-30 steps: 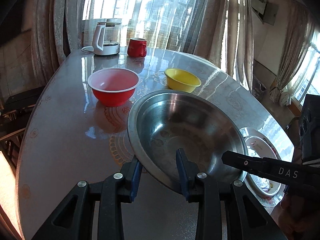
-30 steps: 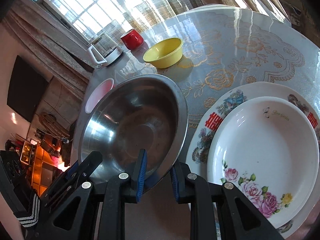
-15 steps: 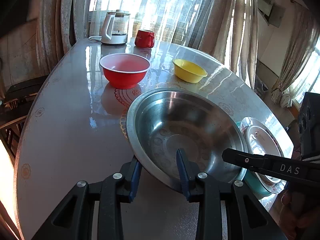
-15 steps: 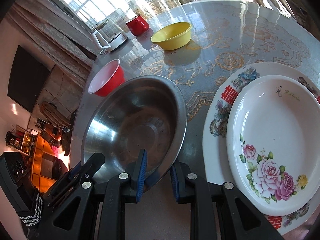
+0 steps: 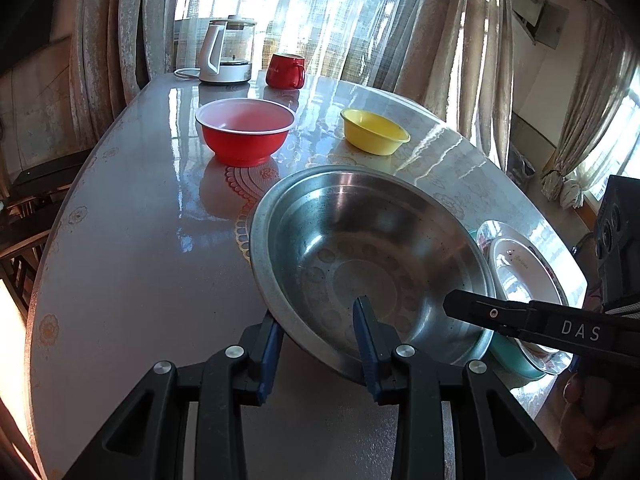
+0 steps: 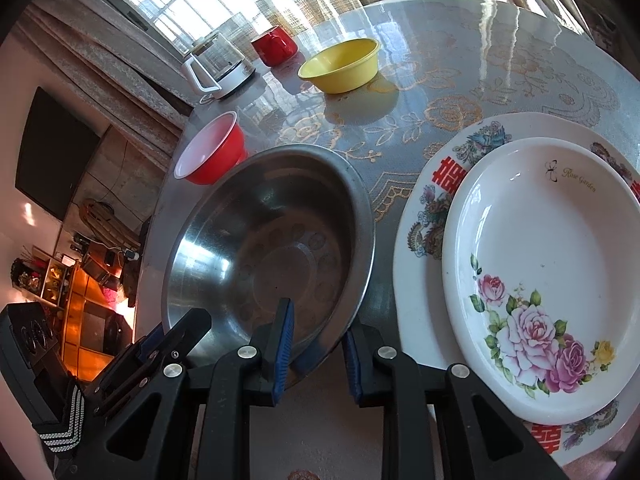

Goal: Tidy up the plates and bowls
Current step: 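Carry the steel bowl with the right tool beside the plate stack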

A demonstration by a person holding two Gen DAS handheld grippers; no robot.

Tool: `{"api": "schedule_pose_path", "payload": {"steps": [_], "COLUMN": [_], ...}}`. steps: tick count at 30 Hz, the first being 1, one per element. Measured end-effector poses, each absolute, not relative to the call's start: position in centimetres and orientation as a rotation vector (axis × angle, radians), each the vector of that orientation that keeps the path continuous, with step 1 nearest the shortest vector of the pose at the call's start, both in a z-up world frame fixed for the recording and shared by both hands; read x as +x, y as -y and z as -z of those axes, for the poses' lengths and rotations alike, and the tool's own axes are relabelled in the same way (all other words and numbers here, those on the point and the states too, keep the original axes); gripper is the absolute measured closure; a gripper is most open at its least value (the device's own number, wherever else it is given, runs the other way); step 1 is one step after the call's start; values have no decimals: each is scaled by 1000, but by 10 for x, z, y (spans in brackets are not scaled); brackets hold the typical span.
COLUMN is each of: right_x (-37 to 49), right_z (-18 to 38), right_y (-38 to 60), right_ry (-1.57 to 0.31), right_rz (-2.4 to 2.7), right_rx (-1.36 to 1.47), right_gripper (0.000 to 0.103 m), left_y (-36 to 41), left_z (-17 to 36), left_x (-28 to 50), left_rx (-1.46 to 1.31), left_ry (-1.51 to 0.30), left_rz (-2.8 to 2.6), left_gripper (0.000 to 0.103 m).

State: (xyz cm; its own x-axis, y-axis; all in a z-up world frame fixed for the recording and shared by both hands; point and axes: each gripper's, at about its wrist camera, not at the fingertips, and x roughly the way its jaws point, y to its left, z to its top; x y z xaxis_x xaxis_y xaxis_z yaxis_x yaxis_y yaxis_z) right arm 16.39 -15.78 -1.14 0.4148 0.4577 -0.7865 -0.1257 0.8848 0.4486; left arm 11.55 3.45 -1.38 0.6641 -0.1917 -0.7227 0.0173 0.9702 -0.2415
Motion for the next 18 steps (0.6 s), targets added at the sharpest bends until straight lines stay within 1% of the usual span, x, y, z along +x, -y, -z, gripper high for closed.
{"api": "schedule_pose_path", "payload": {"steps": [15, 18], "right_x": [164, 163], "right_z": [13, 9], "right_y": [162, 164], "right_ry": [-1089, -1074], "right_rz": [-366, -357], "right_rx": [370, 369], "right_gripper": [78, 74], "left_y": [-31, -32], "left_z": [15, 15], "left_x": [110, 110], "left_rx": [-230, -237], "left_ry": [-835, -839], "left_rz": [133, 137], "left_gripper": [66, 66]}}
